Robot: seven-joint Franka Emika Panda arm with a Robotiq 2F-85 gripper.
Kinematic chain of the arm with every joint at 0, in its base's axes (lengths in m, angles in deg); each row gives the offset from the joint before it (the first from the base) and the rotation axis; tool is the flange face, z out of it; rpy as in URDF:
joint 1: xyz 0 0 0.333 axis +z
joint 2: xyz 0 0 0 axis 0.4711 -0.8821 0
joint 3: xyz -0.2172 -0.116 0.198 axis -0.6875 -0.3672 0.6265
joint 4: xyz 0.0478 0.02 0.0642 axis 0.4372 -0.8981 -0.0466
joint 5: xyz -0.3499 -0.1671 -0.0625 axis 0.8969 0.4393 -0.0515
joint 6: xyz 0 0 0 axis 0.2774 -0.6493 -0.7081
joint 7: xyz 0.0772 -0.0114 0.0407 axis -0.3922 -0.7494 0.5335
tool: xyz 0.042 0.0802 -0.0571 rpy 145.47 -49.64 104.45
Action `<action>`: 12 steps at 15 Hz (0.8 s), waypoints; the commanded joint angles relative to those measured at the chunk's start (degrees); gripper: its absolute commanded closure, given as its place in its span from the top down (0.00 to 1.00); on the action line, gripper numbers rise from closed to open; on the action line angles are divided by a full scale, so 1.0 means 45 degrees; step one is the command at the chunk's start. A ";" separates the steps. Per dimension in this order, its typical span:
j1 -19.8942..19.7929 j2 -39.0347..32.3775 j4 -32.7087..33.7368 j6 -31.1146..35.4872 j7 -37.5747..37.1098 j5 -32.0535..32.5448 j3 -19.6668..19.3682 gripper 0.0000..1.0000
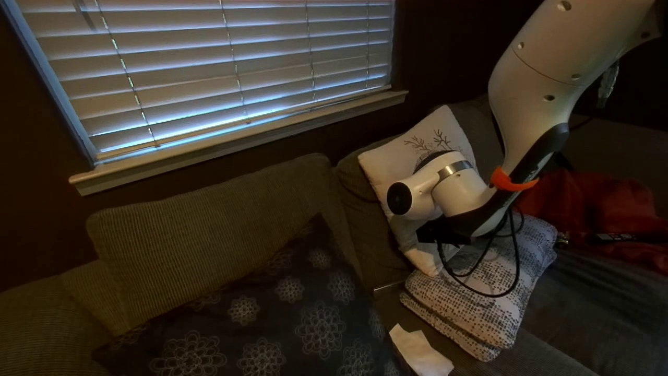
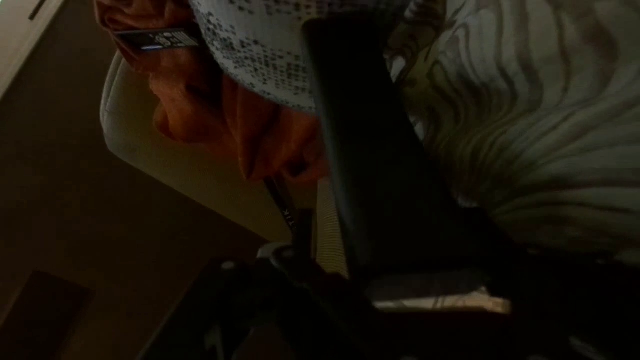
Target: Move the remote forward
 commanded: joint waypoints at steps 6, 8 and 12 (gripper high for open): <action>-0.0707 0.0852 -0.1028 0.1820 -0.0310 0.0546 0.0340 1.00; -0.0747 0.1023 -0.1238 0.2049 -0.0339 0.0541 0.0309 1.00; -0.0947 0.1904 -0.2345 0.2986 -0.0303 0.0696 0.0300 1.00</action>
